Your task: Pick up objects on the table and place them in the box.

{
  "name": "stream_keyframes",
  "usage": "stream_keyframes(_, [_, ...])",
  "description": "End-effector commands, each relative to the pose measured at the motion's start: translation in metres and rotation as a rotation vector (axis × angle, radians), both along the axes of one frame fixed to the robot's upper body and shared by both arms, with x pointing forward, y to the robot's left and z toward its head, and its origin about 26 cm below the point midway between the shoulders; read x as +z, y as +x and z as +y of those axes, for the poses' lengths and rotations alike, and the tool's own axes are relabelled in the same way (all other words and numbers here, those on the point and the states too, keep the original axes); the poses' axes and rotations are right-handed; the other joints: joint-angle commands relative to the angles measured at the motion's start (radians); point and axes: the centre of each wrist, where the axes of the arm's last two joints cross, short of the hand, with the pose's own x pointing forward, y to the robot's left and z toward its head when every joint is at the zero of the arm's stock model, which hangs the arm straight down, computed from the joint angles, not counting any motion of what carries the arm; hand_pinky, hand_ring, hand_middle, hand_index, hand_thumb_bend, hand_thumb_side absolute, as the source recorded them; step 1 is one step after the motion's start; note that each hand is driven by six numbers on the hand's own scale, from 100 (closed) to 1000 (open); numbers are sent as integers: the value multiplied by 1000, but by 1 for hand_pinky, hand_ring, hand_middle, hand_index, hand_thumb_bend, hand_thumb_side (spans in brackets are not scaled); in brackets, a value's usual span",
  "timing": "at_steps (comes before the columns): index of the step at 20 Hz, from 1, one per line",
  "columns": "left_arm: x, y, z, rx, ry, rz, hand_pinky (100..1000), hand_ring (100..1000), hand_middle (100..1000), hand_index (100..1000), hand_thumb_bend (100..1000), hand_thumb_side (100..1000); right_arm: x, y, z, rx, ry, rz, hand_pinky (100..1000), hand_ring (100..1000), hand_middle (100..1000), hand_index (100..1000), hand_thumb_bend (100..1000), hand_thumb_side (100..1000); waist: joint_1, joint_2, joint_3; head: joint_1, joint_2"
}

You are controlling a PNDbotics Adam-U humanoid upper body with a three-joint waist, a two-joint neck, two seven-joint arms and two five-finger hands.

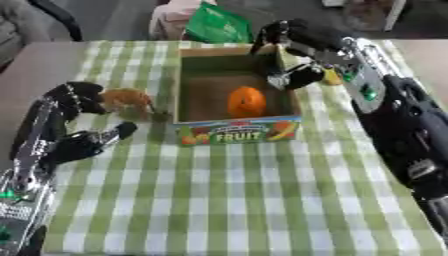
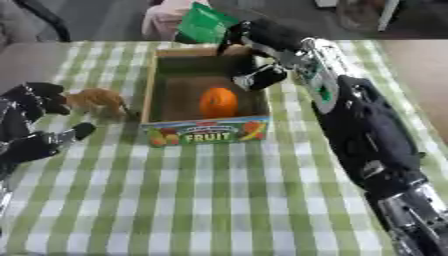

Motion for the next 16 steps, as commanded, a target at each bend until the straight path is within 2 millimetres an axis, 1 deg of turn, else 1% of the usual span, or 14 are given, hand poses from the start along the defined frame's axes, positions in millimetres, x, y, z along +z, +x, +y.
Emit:
stream_keyframes(1, [6,0,4,8,8,-18,677,524,527,673,802,142,18,5,-23,-79,21,-44,686,778,704,821,100,246,0,-18,-2,9,-10])
stream_keyframes(3, [6,-1,4,10,9,-18,677,524,527,674,801,142,20,7,-45,-154,55,-49,687,782,724,846,100,245,-1,-17,-4,13,-11])
stream_keyframes(5, [6,0,4,8,11,-18,677,524,527,674,802,143,21,9,-60,-223,90,-58,688,786,744,861,100,244,-2,-16,-3,13,-11])
stream_keyframes(9, [7,0,4,6,12,-21,677,524,527,674,802,142,19,10,-75,-312,137,-65,691,796,754,874,100,238,0,-12,1,14,-13])
stream_keyframes(10, [7,0,4,6,11,-22,677,524,527,674,801,143,17,10,-78,-331,149,-61,693,800,754,877,100,194,0,-11,2,15,-14])
stream_keyframes(11, [8,0,3,5,11,-23,677,524,527,674,802,142,15,11,-82,-351,163,-53,694,803,754,880,100,233,1,-10,3,15,-14])
stream_keyframes(14, [8,0,2,0,10,-24,677,524,527,674,803,143,7,12,-90,-410,200,-27,698,816,757,888,100,227,1,-8,7,16,-16])
stream_keyframes(15, [8,0,2,0,10,-25,677,524,527,674,800,145,3,12,-94,-432,214,-19,700,819,759,890,100,195,1,-8,8,16,-16])
stream_keyframes(16, [8,1,2,0,9,-26,677,524,527,674,803,143,1,12,-97,-455,229,-13,700,822,760,891,100,224,1,-7,9,16,-16])
